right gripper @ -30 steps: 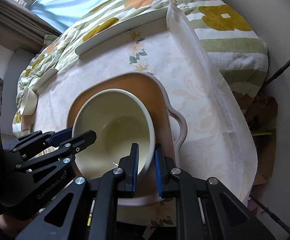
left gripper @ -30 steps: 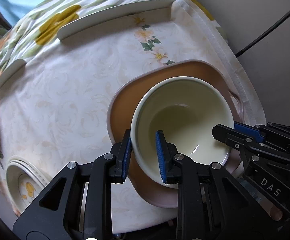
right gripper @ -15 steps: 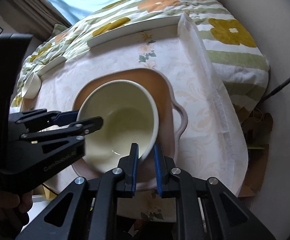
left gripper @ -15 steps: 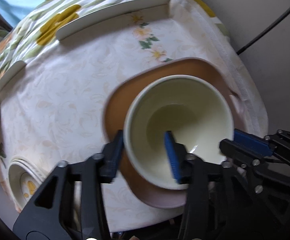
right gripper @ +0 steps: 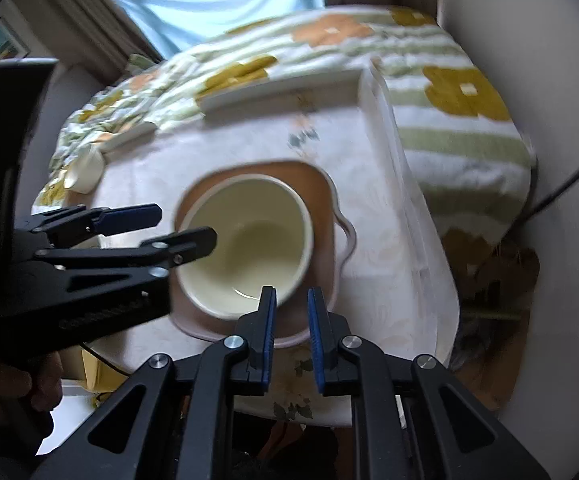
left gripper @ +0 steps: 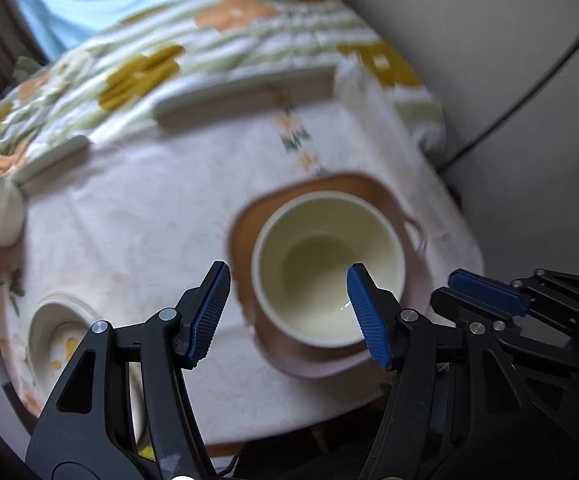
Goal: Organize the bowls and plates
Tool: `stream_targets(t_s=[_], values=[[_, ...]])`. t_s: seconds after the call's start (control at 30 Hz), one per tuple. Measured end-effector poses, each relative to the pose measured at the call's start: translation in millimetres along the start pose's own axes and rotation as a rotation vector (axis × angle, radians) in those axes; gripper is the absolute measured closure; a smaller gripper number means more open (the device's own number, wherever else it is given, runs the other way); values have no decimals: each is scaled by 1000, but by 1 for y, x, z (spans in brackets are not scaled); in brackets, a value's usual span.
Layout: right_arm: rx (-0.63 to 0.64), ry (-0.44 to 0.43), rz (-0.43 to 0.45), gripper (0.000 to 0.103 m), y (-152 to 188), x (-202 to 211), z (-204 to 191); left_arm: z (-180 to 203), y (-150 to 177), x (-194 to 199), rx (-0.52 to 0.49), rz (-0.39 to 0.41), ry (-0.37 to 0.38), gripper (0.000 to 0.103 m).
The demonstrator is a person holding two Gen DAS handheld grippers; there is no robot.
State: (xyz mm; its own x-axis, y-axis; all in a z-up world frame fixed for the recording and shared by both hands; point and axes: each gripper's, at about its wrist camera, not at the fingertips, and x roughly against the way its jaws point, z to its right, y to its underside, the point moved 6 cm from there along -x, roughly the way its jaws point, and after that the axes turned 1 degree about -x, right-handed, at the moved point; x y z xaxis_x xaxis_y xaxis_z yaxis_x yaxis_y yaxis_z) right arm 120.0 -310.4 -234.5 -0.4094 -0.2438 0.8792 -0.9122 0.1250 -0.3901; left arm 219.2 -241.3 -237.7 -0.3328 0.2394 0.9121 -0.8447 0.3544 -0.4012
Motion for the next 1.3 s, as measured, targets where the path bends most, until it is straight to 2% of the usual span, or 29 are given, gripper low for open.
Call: stream_targets(t_s=[0.07,0.1,0.13,0.2,0.23,0.4,0.57,0.7,0.83,0.97,1.13,1.3], values=[[55,-29,35,89,-8,12,-14,-13,-1,30,61,83,-5,43],[92,-50,58,82,-14,18,-24,-23,0,45,93,128,-18,31],[129,-72,81,72,-21,24,-35,-37,1,66,142,192,-52,11],[187,-109,121,5,-30,32,-53,-59,5,94,208,276,-108,0],[227,-142,150,1,-37,36,-67,-75,10,111,250,324,-131,0],[350,-194,163,1,-66,30,-115,-149,31,149,431,373,-232,0],[428,-279,153,1,-97,22,-175,-231,58,175,631,409,-257,0],[464,-267,169,1,-131,-1,-222,-299,74,173,760,377,-286,0],[460,-300,107,1,-160,-41,-266,-357,80,150,855,346,-244,0],[444,-272,10,1,-181,-99,-299,-401,76,104,911,266,-175,3],[386,-283,-105,3,-197,-178,-329,-443,67,39,973,189,-74,29],[356,-277,-190,22,-201,-238,-348,-475,51,-16,1008,137,-28,44]])
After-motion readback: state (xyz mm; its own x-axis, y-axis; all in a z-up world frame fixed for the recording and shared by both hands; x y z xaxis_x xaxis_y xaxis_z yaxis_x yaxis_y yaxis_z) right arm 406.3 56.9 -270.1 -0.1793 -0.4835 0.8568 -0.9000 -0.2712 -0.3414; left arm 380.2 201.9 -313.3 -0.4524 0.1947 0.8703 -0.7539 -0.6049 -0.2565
